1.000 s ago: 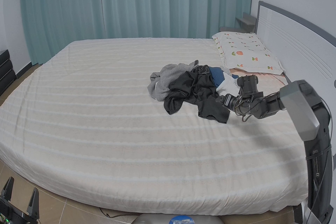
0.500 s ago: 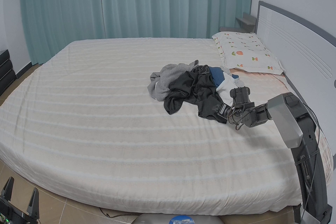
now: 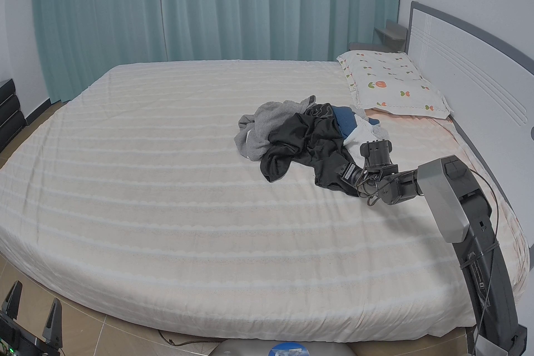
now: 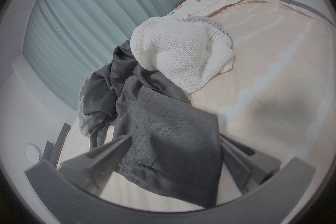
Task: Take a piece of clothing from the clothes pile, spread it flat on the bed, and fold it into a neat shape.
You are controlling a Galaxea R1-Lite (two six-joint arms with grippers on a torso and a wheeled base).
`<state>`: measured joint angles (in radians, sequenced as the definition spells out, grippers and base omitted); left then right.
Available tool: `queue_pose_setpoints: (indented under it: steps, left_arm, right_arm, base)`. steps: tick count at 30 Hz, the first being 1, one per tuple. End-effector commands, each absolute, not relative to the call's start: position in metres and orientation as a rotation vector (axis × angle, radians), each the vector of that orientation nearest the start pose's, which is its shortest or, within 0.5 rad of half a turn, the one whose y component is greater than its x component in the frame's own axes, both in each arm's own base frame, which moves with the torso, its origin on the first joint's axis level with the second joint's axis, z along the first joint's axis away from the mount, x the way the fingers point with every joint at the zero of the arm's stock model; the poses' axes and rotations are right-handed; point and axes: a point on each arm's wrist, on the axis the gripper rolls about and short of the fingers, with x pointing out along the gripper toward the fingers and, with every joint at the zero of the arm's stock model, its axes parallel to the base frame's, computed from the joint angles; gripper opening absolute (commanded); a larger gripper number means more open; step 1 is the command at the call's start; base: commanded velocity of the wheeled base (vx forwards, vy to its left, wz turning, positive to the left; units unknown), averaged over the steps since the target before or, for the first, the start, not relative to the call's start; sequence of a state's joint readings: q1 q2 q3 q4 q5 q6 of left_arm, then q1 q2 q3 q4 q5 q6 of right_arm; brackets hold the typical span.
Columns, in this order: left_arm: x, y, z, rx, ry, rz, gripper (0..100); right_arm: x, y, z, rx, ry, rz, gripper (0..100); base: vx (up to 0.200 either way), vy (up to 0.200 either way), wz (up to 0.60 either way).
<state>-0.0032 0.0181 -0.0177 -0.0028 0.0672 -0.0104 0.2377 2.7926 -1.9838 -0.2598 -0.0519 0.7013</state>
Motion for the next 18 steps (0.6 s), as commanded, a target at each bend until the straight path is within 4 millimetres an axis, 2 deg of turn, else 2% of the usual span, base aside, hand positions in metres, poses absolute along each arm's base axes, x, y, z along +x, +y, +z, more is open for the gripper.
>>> queue_pose_setpoints:
  steps: [1,11,13,18]
  left_arm:
    - [-0.023,0.002,0.076,-0.011,-0.003,0.064,100]
    - [-0.023,0.002,0.076,-0.011,-0.003,0.064,100]
    - [-0.023,0.002,0.076,-0.011,-0.003,0.064,100]
    - [-0.023,0.002,0.076,-0.011,-0.003,0.064,100]
  right_arm:
    - [0.530,0.132,-0.029,0.603,0.583,-0.007,0]
    - [0.527,0.136,-0.022,0.653,0.583,-0.007,0]
    - [0.524,0.133,-0.012,0.701,0.585,-0.017,0]
    - [0.494,0.117,0.026,0.825,0.607,0.013,0]
  base:
    - [0.000,0.000,0.00]
    - [0.000,0.000,0.00]
    - [0.000,0.000,0.00]
    - [0.000,0.000,0.00]
